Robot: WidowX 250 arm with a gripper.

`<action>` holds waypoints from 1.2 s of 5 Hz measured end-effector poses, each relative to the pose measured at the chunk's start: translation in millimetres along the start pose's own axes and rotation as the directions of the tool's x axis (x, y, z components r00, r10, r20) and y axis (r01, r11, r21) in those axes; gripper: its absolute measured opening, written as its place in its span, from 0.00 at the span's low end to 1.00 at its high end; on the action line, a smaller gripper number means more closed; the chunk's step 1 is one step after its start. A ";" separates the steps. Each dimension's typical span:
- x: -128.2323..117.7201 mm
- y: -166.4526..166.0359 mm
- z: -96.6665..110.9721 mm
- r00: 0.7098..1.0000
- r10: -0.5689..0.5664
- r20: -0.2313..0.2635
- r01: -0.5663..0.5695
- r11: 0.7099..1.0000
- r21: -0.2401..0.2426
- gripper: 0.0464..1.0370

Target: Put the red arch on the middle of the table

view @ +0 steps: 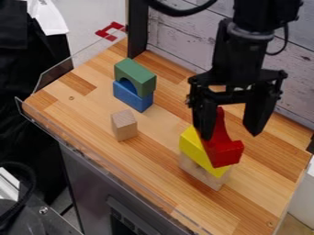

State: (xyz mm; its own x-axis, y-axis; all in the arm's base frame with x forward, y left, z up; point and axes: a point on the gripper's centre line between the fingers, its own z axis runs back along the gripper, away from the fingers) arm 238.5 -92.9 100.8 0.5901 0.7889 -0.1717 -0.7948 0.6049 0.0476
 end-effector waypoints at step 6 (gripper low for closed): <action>4.7 1.1 -16.4 0.998 0.045 -0.043 -0.047 0.998 -0.046 0.61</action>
State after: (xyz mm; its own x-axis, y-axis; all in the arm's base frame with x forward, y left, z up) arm 238.1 -90.3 83.8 0.5471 0.8099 -0.2116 -0.8273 0.5617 0.0104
